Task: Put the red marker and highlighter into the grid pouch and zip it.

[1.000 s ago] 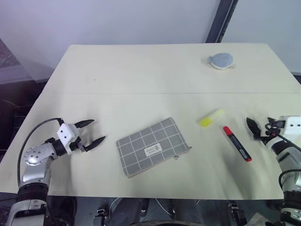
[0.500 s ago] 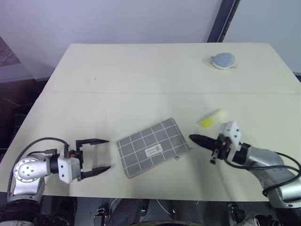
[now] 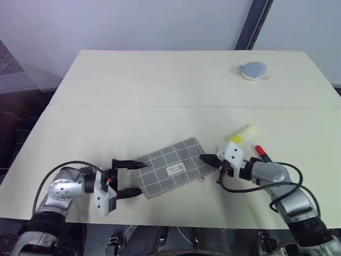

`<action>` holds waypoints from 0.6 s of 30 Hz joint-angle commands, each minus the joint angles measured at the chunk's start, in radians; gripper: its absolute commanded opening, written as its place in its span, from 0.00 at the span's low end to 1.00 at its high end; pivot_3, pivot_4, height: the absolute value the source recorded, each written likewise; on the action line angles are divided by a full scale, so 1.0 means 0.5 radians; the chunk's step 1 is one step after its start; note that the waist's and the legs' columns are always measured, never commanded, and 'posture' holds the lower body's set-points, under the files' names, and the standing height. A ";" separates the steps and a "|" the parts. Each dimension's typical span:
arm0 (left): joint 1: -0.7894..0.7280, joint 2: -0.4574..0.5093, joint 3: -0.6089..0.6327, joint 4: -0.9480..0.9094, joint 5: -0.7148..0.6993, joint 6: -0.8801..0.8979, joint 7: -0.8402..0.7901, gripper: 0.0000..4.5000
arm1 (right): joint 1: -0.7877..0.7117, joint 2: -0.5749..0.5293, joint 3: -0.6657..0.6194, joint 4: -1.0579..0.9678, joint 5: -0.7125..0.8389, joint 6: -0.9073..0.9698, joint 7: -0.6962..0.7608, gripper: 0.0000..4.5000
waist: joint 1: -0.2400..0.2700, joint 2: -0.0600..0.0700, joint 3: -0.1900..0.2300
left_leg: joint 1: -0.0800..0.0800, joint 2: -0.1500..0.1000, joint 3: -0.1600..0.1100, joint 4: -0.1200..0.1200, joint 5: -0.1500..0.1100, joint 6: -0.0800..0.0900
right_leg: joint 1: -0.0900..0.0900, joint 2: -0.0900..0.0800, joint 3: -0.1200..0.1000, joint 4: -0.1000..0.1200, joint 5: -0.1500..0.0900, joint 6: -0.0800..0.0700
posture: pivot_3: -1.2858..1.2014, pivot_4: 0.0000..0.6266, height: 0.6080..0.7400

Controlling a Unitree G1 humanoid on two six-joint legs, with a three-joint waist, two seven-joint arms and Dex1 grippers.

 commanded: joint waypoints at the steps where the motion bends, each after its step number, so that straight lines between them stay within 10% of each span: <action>1: -0.042 -0.040 -0.145 -0.033 0.042 0.039 0.101 1.00 | 0.009 0.008 -0.014 -0.010 -0.010 0.045 -0.012 0.01 | -0.003 0.000 0.000 | 0.001 0.000 0.000 0.000 0.000 0.000 | 0.001 0.000 0.000 0.001 0.000 0.000 | 0.52 0.24 1.00; 5: -0.066 -0.041 -0.296 -0.113 -0.011 0.163 0.138 1.00 | 0.003 -0.006 -0.048 0.011 -0.015 0.050 -0.015 0.01 | -0.008 0.000 0.000 | 0.001 0.000 0.000 0.000 0.000 0.000 | 0.000 0.000 0.001 0.001 0.000 0.000 | 0.52 0.24 1.00; 14: -0.081 0.028 -0.393 -0.547 -0.093 0.637 0.173 0.01 | 0.033 -0.016 -0.143 -0.056 0.038 0.046 -0.022 0.00 | -0.004 0.000 0.000 | 0.001 0.000 0.000 0.000 0.000 0.000 | 0.000 0.001 0.001 0.001 0.000 0.001 | 0.52 0.24 1.00; 18: -0.078 0.034 -0.363 -0.578 -0.104 0.781 0.190 0.01 | 0.049 -0.039 -0.219 -0.103 0.132 0.122 0.034 0.00 | -0.008 0.000 0.000 | 0.001 0.000 0.000 0.000 0.000 0.000 | -0.001 0.001 0.001 0.000 0.000 0.001 | 0.52 0.24 1.00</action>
